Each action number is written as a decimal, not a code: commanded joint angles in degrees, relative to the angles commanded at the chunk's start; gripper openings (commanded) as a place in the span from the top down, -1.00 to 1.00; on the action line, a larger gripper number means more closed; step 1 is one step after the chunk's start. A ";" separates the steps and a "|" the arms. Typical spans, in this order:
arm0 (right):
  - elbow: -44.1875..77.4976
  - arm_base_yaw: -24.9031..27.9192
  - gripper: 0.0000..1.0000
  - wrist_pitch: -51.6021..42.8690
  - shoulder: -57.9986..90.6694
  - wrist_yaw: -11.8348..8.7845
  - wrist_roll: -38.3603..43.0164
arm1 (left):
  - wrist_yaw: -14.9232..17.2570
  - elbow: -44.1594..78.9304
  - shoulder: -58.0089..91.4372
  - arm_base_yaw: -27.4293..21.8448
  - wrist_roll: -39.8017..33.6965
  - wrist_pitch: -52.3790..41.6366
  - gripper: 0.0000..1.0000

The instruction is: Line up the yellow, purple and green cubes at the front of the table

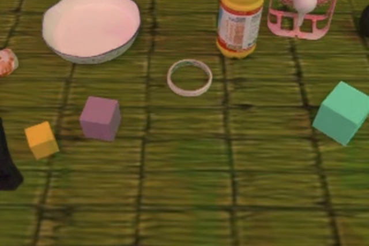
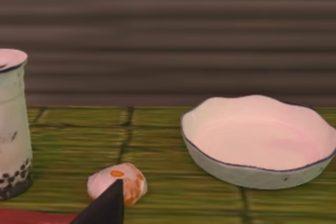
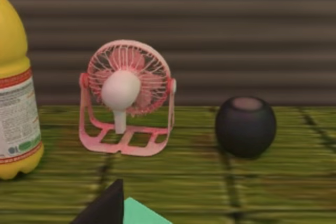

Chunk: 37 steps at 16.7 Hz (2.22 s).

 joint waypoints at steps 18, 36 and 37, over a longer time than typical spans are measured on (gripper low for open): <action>0.00 0.00 -1.00 0.00 0.00 0.00 0.00 | -0.22 49.05 69.14 -2.98 38.61 -39.50 -1.00; 0.00 0.00 -1.00 0.00 0.00 0.00 0.00 | 0.03 76.71 106.87 -4.51 60.24 -59.95 -1.00; 0.00 0.00 -1.00 0.00 0.00 0.00 0.00 | 0.04 75.82 107.49 -4.56 60.28 -58.59 -1.00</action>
